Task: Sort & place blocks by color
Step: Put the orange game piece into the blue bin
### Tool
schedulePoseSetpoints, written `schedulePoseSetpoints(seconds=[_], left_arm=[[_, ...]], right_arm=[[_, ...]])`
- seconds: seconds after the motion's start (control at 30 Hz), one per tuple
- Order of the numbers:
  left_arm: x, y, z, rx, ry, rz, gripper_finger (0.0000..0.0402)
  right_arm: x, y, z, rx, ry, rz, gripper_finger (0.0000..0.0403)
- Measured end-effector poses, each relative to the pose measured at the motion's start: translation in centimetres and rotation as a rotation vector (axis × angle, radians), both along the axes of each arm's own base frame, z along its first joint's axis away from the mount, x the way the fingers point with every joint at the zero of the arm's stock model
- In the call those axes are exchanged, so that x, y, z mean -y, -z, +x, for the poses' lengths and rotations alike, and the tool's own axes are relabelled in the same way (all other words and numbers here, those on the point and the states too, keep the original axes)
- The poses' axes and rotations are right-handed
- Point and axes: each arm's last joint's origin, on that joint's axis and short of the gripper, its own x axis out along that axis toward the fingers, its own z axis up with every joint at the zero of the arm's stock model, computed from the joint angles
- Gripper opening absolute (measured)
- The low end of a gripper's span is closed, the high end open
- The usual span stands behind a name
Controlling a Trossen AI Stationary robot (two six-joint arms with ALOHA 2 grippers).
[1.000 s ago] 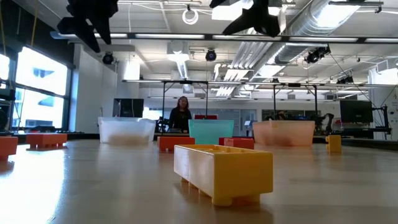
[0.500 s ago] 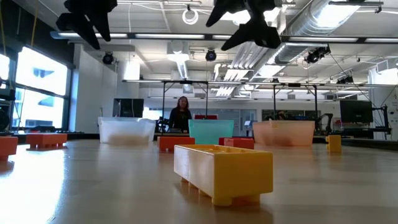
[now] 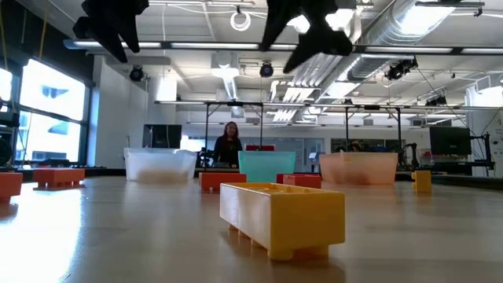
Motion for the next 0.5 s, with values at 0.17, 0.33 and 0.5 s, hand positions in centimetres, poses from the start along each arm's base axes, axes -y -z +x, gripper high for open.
schedulePoseSetpoints(seconds=[0.17,0.33,0.5], left_arm=[[0.0,0.0,0.0,-0.006,0.011,0.008,0.022],[0.0,0.0,0.0,-0.006,0.012,0.008,0.0219],[0.0,0.0,0.0,-0.011,0.025,0.013,0.022]], right_arm=[[-0.6,2.8,0.7,-0.124,0.102,0.064,0.0215],[-1.2,5.2,1.0,-0.228,0.163,0.077,0.0215],[-1.3,6.8,1.5,-0.273,0.197,0.081,0.0215]])
